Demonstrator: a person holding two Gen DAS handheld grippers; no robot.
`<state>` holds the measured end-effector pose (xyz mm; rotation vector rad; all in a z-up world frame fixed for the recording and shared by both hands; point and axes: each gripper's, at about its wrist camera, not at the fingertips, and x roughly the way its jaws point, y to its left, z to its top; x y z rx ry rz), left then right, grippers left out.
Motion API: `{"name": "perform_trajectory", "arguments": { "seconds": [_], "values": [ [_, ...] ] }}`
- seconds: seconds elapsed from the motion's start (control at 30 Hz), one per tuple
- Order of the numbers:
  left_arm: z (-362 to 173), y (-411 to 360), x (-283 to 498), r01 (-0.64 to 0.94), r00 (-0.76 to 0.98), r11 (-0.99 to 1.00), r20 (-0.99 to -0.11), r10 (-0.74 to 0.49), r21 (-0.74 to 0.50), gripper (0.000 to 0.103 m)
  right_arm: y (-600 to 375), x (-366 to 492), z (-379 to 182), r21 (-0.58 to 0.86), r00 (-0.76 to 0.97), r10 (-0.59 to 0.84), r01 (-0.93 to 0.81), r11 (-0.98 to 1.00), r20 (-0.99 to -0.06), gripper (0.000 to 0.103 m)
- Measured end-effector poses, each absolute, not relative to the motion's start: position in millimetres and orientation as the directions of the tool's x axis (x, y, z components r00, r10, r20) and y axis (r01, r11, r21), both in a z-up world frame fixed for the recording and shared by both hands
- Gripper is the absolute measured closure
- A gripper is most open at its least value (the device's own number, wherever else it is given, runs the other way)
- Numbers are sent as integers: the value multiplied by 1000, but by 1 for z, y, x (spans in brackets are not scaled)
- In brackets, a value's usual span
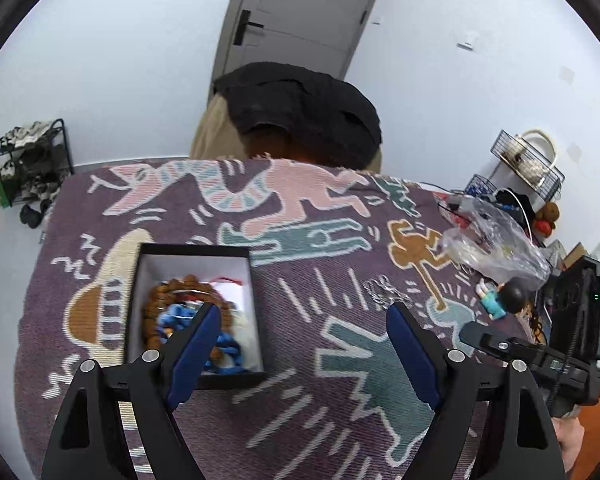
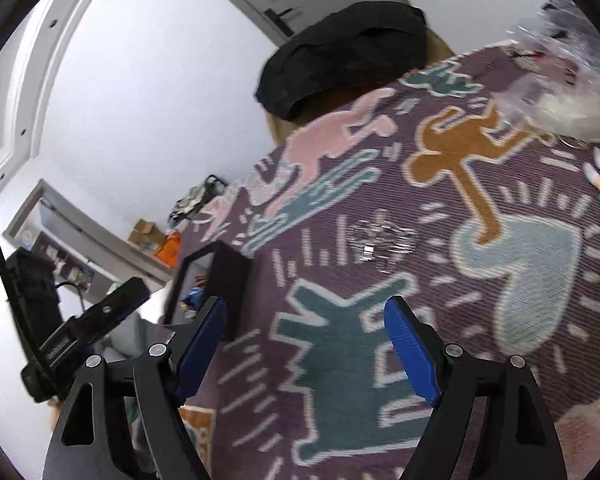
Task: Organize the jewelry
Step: 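Grasp the small silver ring on the blanket with the right gripper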
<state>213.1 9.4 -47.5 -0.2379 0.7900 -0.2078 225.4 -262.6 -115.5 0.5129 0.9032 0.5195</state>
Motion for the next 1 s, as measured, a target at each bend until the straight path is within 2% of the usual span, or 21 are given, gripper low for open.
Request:
{"name": "perform_trajectory", "arguments": {
  "seconds": [0.1,0.17,0.3,0.43,0.77,0.87,0.9,1.0],
  "values": [
    [-52,0,215,104,676,952,-682,-280,-287,18,-270,228,-128,593,515,585,-172,786,-626,24],
    [-54,-4,216,106,671,952,-686,-282,-288,18,-274,231,-137,578,510,565,-152,801,-648,30],
    [-61,-14,218,119,660,953,-695,-286,-280,18,-272,234,-149,537,492,531,-142,831,-690,47],
    [-64,-18,220,126,653,954,-701,-286,-271,18,-261,237,-154,433,479,456,-165,886,-750,62],
    [-69,-21,224,126,649,957,-708,-280,-263,18,-232,240,-157,233,452,335,-268,935,-827,67],
    [-68,-21,226,126,654,959,-706,-272,-253,18,-224,241,-158,142,473,264,-277,950,-841,80],
    [-68,-20,227,122,655,959,-706,-271,-254,18,-224,241,-158,124,479,248,-275,953,-842,89],
    [-69,-18,230,112,652,958,-708,-271,-263,18,-223,241,-157,100,485,243,-301,948,-840,89]
  ]
}}
